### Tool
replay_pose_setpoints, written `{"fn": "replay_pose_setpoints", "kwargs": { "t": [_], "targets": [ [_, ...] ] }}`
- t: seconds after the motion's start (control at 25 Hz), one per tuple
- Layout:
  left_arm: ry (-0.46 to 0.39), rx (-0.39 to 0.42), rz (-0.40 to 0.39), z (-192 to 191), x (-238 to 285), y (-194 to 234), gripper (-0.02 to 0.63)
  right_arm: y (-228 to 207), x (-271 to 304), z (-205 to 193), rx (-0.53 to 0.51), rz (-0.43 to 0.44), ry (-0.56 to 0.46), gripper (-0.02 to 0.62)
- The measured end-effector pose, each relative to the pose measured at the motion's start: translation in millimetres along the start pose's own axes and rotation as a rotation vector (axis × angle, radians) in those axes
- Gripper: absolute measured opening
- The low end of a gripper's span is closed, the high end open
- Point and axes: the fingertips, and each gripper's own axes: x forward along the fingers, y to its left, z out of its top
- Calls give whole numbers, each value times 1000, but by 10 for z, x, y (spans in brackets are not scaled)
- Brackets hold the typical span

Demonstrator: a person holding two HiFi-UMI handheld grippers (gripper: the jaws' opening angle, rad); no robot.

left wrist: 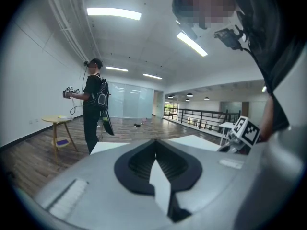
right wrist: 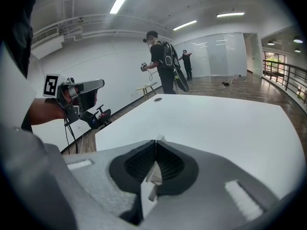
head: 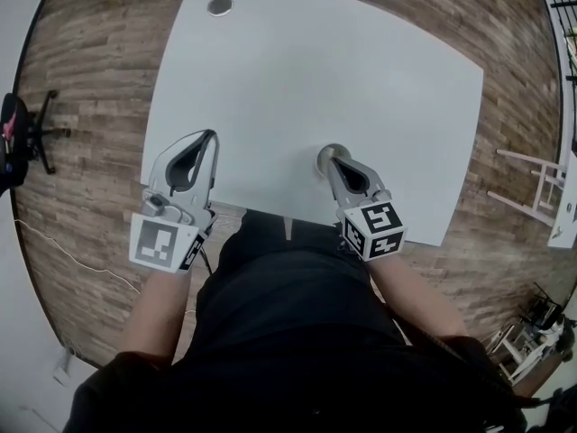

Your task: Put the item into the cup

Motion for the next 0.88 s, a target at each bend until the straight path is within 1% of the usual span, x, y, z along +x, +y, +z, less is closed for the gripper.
{"fn": "replay_pose_setpoints", "kwargs": {
  "t": [0.28,0.44,0.68,0.88],
  "targets": [
    [-4,-2,4,2,2,18,0,6,58,-42,-16,3,25,6],
    [6,-11,4,-72,-18,34,0,45,92,-88,-26,3,37,6],
    [14,-6,2,-76,6,27,0,3,129,-115,-6,-2,53,6],
    [23,-21,1,-107,16,69,0,23,158,-91,-21,-8,57,6]
  ]
}}
